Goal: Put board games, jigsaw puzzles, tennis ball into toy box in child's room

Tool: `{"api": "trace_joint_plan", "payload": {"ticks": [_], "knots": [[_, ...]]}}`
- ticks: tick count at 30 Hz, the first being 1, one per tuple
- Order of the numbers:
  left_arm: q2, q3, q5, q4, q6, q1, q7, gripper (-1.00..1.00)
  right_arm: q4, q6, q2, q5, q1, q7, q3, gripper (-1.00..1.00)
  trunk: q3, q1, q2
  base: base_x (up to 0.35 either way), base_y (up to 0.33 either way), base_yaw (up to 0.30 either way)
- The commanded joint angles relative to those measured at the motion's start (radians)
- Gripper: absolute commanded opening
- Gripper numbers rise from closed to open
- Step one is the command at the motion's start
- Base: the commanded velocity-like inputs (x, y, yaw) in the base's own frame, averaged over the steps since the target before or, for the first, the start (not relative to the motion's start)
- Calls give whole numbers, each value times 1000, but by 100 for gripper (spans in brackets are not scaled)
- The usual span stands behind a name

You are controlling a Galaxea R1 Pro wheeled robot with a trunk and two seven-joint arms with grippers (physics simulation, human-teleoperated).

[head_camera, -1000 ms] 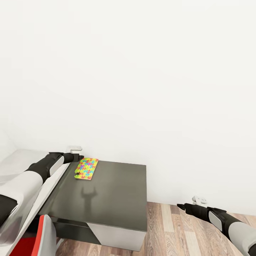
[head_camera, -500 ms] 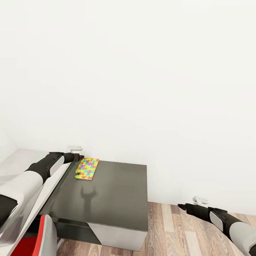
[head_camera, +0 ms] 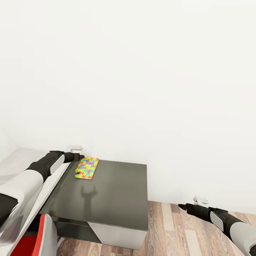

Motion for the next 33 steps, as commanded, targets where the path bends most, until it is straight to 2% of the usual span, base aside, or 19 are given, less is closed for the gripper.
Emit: {"api": "trace_joint_plan", "payload": {"ticks": [1, 16, 33], "knots": [[1, -4, 1, -1, 5, -1, -1, 100, -1, 7, -1, -10, -1, 2, 5, 100, -4, 1, -2, 0, 0, 0], [2, -5, -2, -1, 2, -21, 5, 100, -1, 5, -2, -10, -1, 2, 5, 100, -27, 1, -2, 0, 0, 0], [5, -4, 0, 3, 7, -88, 4, 100, -1, 4, -2, -10, -1, -2, 5, 100, -55, 1, -2, 0, 0, 0]]}}
